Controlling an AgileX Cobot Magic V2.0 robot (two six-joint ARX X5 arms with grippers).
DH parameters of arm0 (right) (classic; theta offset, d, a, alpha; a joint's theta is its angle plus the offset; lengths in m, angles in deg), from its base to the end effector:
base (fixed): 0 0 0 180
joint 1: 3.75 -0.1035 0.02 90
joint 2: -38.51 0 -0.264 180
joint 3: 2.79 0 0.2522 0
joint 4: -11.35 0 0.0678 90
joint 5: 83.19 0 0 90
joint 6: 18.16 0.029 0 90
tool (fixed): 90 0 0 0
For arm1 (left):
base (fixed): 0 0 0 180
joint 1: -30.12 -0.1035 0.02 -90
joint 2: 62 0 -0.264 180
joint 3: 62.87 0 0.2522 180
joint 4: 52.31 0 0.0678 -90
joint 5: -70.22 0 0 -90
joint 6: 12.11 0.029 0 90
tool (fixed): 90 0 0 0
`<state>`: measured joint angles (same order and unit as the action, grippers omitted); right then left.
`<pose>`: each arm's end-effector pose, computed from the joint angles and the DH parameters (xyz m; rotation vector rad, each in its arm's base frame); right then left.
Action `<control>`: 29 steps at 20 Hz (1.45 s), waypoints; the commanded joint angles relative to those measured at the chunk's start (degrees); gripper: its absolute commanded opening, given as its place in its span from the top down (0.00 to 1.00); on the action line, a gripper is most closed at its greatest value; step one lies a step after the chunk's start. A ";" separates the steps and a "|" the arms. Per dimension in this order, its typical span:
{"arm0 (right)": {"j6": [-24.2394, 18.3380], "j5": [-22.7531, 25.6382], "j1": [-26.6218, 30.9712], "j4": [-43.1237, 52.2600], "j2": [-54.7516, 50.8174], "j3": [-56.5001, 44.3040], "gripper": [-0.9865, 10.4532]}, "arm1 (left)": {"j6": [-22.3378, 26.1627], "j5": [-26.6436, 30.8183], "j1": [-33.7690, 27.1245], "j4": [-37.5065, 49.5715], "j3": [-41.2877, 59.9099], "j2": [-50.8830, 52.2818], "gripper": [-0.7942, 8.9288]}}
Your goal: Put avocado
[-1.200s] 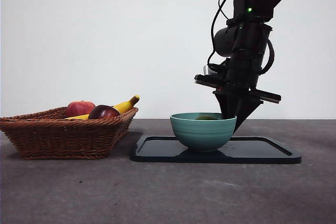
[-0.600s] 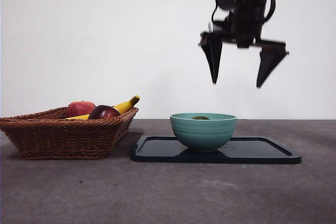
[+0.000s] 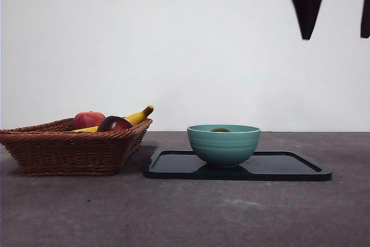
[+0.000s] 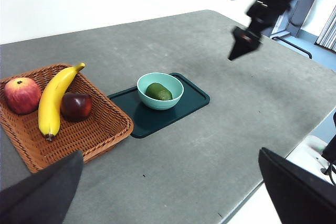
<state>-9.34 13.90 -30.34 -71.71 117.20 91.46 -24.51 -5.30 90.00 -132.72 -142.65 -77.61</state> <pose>0.2235 0.1079 0.3408 -0.2068 1.1481 0.2112 -0.0099 0.0316 0.3747 -0.0283 0.3150 -0.7563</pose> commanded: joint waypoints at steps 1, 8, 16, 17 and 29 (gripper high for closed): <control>0.70 -0.17 -3.39 3.45 -10.40 -9.81 0.43 | 1.18 0.11 0.68 0.24 -0.61 -0.33 0.34; 5.60 0.37 -10.29 7.52 -39.78 -26.71 0.43 | 1.40 0.11 0.68 0.22 -0.61 -0.33 0.34; 5.79 -0.22 -11.21 5.70 -59.54 -28.20 0.43 | 1.20 0.11 0.68 0.31 -0.61 -0.33 0.34; 5.79 -0.17 -11.21 6.03 -60.15 -28.20 0.43 | 1.18 0.11 0.68 0.28 -0.63 -0.33 0.34; 5.75 0.46 -11.21 10.49 -60.11 -28.15 0.89 | 1.18 0.11 0.68 0.63 -0.68 -0.33 0.89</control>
<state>-4.16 14.14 -41.16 -61.89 56.88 62.78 -23.59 -5.19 90.00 -132.90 -142.65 -77.61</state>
